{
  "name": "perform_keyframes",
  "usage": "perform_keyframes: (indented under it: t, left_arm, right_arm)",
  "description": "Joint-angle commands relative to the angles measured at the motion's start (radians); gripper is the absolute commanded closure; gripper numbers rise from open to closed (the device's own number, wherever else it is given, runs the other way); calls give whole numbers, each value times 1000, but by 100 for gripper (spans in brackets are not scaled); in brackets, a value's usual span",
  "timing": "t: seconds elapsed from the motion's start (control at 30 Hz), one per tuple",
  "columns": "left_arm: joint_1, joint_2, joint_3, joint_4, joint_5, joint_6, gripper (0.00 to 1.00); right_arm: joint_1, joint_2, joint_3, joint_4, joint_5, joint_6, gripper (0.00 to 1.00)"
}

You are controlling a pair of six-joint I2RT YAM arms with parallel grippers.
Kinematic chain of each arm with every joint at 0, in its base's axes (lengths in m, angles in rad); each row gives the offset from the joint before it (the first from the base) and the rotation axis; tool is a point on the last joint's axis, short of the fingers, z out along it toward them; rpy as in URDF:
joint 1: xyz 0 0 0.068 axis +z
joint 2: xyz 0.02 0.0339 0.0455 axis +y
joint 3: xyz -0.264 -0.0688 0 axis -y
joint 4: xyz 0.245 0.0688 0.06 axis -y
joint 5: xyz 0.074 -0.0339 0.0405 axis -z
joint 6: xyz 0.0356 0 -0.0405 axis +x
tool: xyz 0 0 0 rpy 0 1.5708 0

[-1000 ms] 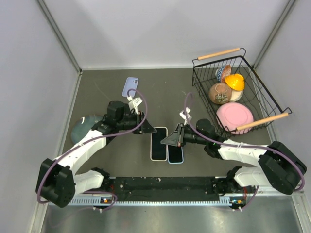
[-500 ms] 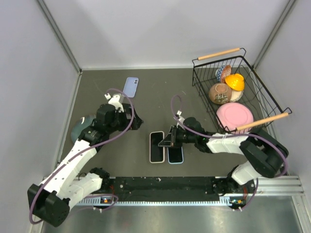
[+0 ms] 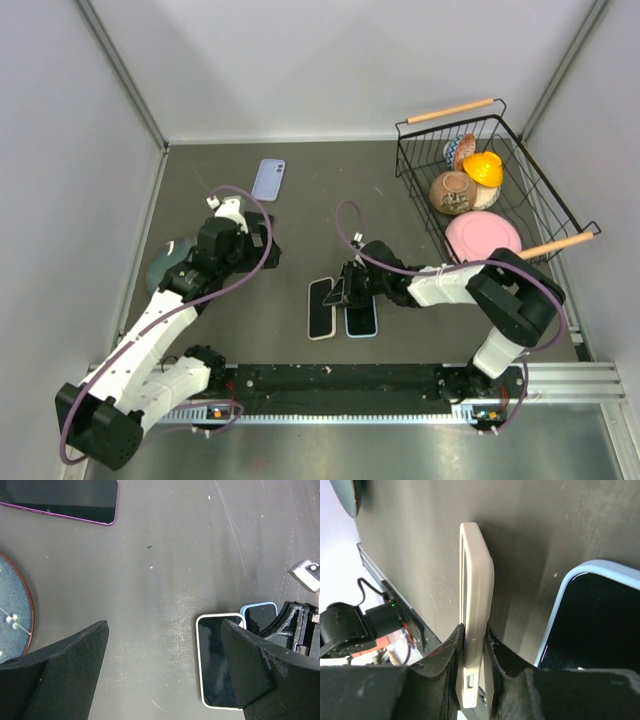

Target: Put the phone into the phone case

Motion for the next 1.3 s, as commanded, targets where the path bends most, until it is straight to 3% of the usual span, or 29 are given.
perform_keyframes:
  t: [0.0,0.03,0.13,0.47,0.77,0.93,1.27]
  left_arm:
    - [8,-8,33,11,-24,14,1]
    - [8,-8,31,11,-26,12,1]
    - [8,-2,23,11,-23,6,1]
    - [11,-11,28,0,-35,5,1]
    - [11,11,39,8,-30,2,1]
    - [22,17,48,10,-21,-8,1]
    - [68,93,97,2,17,0,1]
  right_arm:
    - [12,-13,69,-106,89,-67,78]
    - [14,-17,83,-121,100,-69,72]
    - [14,-26,118,-192,126,-93,67]
    - [12,-68,186,-370,184,-158,66]
    - [17,-53,167,-223,112,-138,87]
    - [21,0,144,-146,61,-107,90]
    - [28,38,74,-134,109,-109,92]
